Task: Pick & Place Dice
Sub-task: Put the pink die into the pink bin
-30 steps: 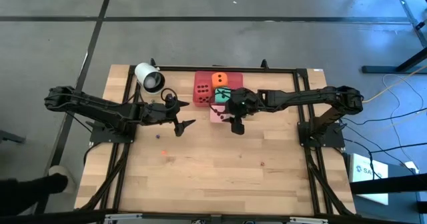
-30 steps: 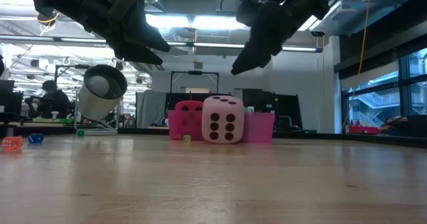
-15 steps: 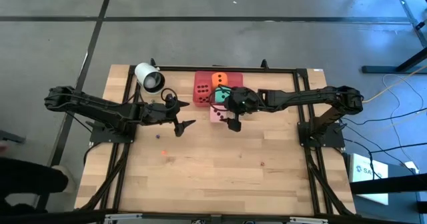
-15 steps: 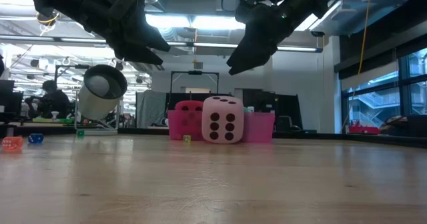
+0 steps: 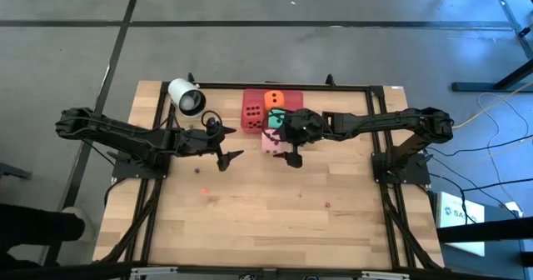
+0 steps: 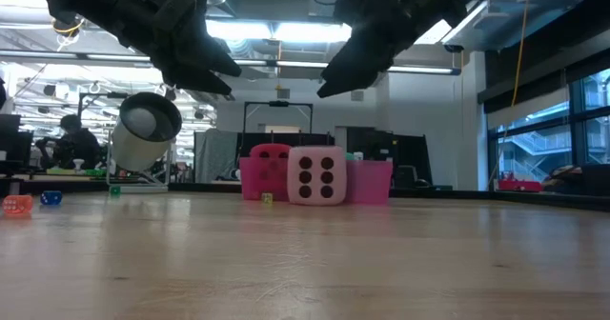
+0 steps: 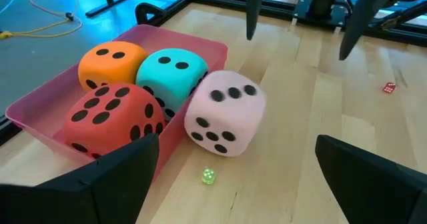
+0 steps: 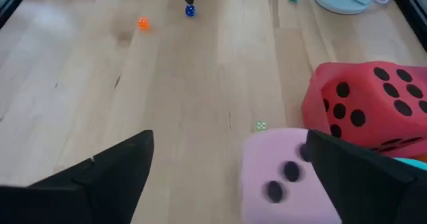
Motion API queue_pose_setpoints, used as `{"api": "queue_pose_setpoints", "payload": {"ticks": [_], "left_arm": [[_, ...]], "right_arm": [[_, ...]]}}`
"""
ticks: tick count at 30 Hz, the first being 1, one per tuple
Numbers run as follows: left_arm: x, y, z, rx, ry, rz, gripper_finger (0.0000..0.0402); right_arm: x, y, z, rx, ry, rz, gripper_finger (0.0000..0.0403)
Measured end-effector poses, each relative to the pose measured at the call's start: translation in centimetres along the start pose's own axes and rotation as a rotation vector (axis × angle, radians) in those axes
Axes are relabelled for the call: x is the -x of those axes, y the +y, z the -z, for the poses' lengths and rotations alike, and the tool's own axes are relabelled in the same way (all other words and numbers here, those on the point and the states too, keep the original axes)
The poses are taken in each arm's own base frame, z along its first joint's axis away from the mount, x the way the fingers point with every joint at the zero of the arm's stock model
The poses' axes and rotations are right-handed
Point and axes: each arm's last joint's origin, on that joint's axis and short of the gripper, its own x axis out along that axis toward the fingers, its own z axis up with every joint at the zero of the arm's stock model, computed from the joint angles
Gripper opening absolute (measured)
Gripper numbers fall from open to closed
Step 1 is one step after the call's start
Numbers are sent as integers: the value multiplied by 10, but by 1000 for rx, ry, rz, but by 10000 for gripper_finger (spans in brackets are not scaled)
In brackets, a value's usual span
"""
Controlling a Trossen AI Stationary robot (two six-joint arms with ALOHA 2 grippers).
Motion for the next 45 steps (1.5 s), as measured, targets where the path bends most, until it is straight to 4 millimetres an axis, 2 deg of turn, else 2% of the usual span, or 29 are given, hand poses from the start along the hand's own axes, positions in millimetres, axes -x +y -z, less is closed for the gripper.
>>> {"api": "queue_pose_setpoints", "payload": {"ticks": [5,8,11,16,18,23,30,37,40,45], "left_arm": [[0,0,0,-1,0,0,400],[0,0,0,-1,0,0,400],[0,0,0,-2,3,-1,400],[0,0,1,-3,5,-2,400],[0,0,1,-3,5,-3,400],[0,0,1,-3,5,-4,400],[0,0,1,-3,3,-14,400],[0,0,1,-2,3,-14,400],[0,0,1,-2,3,-14,400],[0,0,1,-1,3,-13,400]], "right_arm": [[0,0,0,28,-2,2,392],[-8,-1,-1,33,-26,8,398],[-21,-3,2,21,-32,8,391],[-48,-1,22,32,76,-8,379],[-53,-2,26,46,91,-11,378],[-51,-4,24,16,75,10,379],[-51,-9,24,63,91,156,380],[-49,-22,26,27,100,170,378],[-48,-28,28,-18,106,124,378],[-48,-28,32,-33,137,91,378]]}}
